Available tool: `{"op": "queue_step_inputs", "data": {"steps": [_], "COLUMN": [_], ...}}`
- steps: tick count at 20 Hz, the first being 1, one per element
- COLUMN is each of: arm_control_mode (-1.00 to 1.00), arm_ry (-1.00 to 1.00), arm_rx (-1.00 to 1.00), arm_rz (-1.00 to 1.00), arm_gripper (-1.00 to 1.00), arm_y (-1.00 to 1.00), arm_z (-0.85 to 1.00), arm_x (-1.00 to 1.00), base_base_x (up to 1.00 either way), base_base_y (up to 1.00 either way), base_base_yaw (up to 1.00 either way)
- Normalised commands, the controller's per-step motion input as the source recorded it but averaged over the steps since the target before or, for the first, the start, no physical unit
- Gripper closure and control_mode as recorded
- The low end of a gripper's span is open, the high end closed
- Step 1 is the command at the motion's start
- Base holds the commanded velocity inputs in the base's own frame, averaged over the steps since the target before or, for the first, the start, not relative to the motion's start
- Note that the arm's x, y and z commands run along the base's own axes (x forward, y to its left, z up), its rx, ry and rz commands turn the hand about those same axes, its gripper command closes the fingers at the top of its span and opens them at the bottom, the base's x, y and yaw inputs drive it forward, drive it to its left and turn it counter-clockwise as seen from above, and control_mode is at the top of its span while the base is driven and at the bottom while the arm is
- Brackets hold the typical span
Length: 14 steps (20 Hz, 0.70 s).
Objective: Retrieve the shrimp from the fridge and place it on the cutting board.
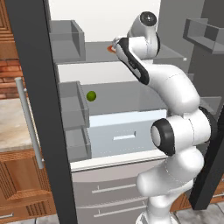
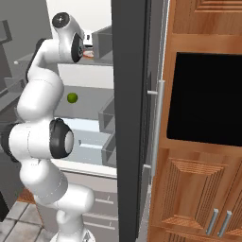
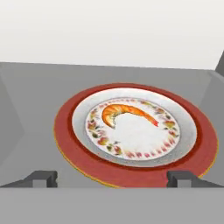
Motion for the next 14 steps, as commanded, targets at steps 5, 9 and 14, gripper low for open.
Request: {"op": "queue_step_inputs", "data": {"steps": [5,9,14], "arm_control_mode": [-1.00,-1.00,-1.00], "arm_ry": [0.09,0.06,0.04], "arm_rx": [-0.01,0.00,0.00], "arm_rz": [-0.05,-0.05,-0.04], "arm_gripper": [-1.00,-1.00,-1.00], "arm_y": [0.00,0.00,0.00], "arm_z": [-0.03,-0.05,-0.13], "arm_x": [0.85,0.82,0.65], "base_base_x": [0.00,0.00,0.00], "base_base_y": [0.00,0.00,0.00], "base_base_yaw": [0.00,0.00,0.00]}}
